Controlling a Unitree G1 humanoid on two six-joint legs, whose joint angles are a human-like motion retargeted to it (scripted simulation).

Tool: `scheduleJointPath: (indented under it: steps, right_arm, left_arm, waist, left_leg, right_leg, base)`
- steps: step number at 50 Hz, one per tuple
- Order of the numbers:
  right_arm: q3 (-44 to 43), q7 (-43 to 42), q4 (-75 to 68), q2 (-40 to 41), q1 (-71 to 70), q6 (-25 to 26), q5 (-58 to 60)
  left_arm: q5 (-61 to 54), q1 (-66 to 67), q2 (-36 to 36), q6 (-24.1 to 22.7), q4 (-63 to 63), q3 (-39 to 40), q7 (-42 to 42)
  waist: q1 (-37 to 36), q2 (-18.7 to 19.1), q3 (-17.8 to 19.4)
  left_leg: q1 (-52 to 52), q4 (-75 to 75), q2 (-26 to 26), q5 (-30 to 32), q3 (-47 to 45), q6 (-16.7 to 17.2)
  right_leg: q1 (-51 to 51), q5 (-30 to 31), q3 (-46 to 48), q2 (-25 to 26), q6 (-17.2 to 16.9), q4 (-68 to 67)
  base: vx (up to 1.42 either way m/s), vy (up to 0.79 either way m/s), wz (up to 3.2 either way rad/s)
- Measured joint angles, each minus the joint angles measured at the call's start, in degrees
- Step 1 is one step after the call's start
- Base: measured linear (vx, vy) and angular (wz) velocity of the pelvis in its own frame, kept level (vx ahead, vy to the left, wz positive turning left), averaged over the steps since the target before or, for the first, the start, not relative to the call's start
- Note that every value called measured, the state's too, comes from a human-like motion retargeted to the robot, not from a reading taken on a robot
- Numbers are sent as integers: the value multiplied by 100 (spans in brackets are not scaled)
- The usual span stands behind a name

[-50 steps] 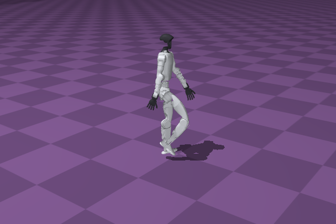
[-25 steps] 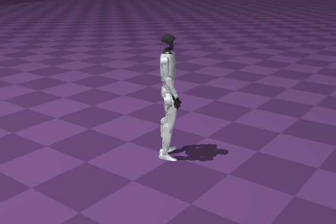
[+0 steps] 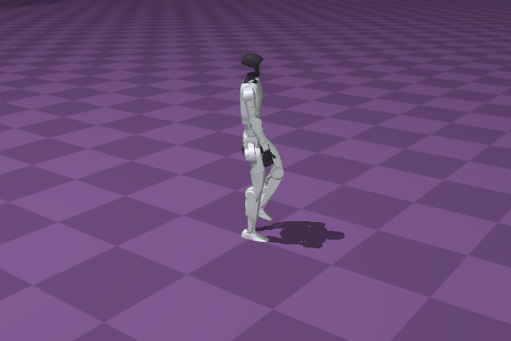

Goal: In place motions

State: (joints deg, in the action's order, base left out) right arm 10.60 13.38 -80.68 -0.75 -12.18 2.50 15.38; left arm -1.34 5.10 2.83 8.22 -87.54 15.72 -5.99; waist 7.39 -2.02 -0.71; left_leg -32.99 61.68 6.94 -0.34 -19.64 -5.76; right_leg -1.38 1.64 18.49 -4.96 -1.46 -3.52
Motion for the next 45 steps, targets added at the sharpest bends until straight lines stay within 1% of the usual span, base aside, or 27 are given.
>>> scheduleJointPath:
  steps: [2,3,5,10,12,15,18,20,23,25,26,27,28,29,30,32,33,35,37,39,42,45]
  right_arm:
    - [61,169,348,102,-284,7,70]
    - [62,196,526,160,-409,-5,139]
    - [124,210,884,276,-590,-54,193]
    - [347,174,1335,418,-917,-242,36]
    - [316,195,1356,472,-958,-244,27]
    - [294,217,1320,482,-934,-231,-39]
    - [320,168,1180,431,-815,-259,-9]
    - [331,159,1058,402,-662,-250,90]
    - [305,158,817,356,-421,-187,194]
    - [248,215,614,325,-254,-108,246]
    - [202,253,518,316,-160,-82,264]
    - [153,283,438,308,-67,-62,275]
    - [97,294,388,298,24,-55,273]
    - [43,288,328,280,103,-45,275]
    - [-9,275,263,258,177,-32,279]
    - [-22,211,133,248,227,-1,272]
    - [0,174,116,271,212,23,225]
    - [-42,163,192,279,145,16,139]
    - [-99,271,393,234,85,-73,66]
    - [-77,358,530,220,59,-88,66]
    - [-4,371,704,320,5,6,170]
    - [11,463,805,365,-5,-10,112]
  left_arm:
    - [29,89,-44,49,-248,161,-229]
    - [85,135,-80,103,-375,243,-379]
    - [214,296,-134,188,-581,363,-646]
    - [918,909,-160,182,-710,244,-1113]
    - [1223,1056,-140,180,-779,137,-1117]
    - [1585,1139,-94,200,-831,-5,-1237]
    - [1730,1128,-59,189,-718,-13,-1359]
    - [1646,1096,-38,179,-613,22,-1370]
    - [1430,1022,-25,178,-457,129,-1292]
    - [1242,937,-19,157,-367,216,-1230]
    - [1146,881,-11,149,-328,254,-1183]
    - [1066,831,0,140,-289,281,-1136]
    - [1017,792,18,128,-250,287,-1087]
    - [978,752,33,123,-216,279,-1040]
    - [942,712,46,121,-183,264,-994]
    - [922,598,71,149,-112,255,-946]
    - [924,479,119,147,-37,242,-918]
    - [930,287,219,97,99,146,-847]
    - [903,143,347,-17,282,-133,-717]
    - [894,123,432,-42,382,-298,-604]
    - [840,73,432,17,272,-139,-500]
    - [746,-1,409,76,-44,50,-661]
  waist:
    - [-367,-86,152]
    - [-529,-126,214]
    - [-769,-215,308]
    - [-1034,-355,428]
    - [-1065,-370,417]
    - [-1077,-347,430]
    - [-967,-286,381]
    - [-825,-221,312]
    - [-588,-146,169]
    - [-470,-81,57]
    - [-432,-6,5]
    - [-378,69,-61]
    - [-294,144,-155]
    - [-154,232,-268]
    - [14,325,-391]
    - [366,497,-707]
    - [462,519,-761]
    - [470,470,-645]
    - [377,341,-439]
    - [218,274,-427]
    - [89,189,-405]
    - [30,177,-391]
  left_leg:
    - [-485,915,560,-270,-336,-37]
    - [-776,1280,648,-407,-352,-8]
    - [-1328,1928,709,-632,-295,44]
    - [-2099,2795,576,-785,-100,129]
    - [-2149,2958,614,-823,-90,60]
    - [-1934,2926,639,-799,-42,29]
    - [-1293,2354,496,-718,14,50]
    - [-746,1678,149,-622,131,124]
    - [220,190,-434,-504,313,259]
    - [1020,-1267,-710,-376,394,321]
    - [1529,-2296,-808,-323,371,458]
    - [1995,-3205,-932,-539,344,575]
    - [2374,-3876,-1105,-1292,307,652]
    - [2646,-4444,-1110,-1731,13,498]
    - [2864,-4961,-1029,-2014,-409,229]
    - [2786,-5608,-1203,-1746,146,109]
    - [2732,-5824,-1104,-1480,-11,134]
    - [2817,-6052,-1098,-1330,-296,127]
    - [2852,-5986,-1216,-1433,-113,70]
    - [2793,-5865,-1297,-1544,2,11]
    - [2843,-5787,-1338,-1646,-151,-8]
    - [2922,-5804,-1355,-1719,-243,-47]
  right_leg:
    - [74,46,15,68,149,58]
    - [47,60,-30,19,170,20]
    - [5,69,-212,-54,238,-50]
    - [1,28,-515,-212,308,-196]
    - [21,9,-513,-225,332,-214]
    - [83,-22,-479,-195,368,-231]
    - [138,-65,-369,-160,355,-218]
    - [206,-91,-193,-135,321,-177]
    - [262,-153,14,-115,263,-150]
    - [286,-210,80,-72,218,-139]
    - [296,-241,72,13,205,-133]
    - [293,-272,83,98,191,-126]
    - [267,-302,133,184,178,-116]
    - [247,-331,219,249,146,-92]
    - [230,-360,323,304,103,-63]
    - [33,-357,532,348,38,10]
    - [-73,-339,609,333,17,22]
    - [-122,-328,640,283,-22,-4]
    - [-30,-308,672,177,-70,-2]
    - [11,-270,638,158,-92,41]
    - [27,-234,496,109,-120,25]
    - [48,-269,422,97,-144,-44]
  base:
    - [0,-1,-67]
    - [-6,-1,-58]
    - [-3,0,-45]
    - [5,2,-21]
    - [6,2,5]
    - [4,1,21]
    - [1,2,39]
    - [4,2,56]
    - [2,3,51]
    - [0,3,13]
    - [2,5,1]
    - [0,6,11]
    - [0,8,43]
    - [-1,10,74]
    - [-2,10,95]
    - [-15,12,85]
    - [-33,17,47]
    - [-37,17,24]
    - [-23,15,9]
    - [-6,10,-36]
    - [-13,4,-64]
    - [-14,0,-42]
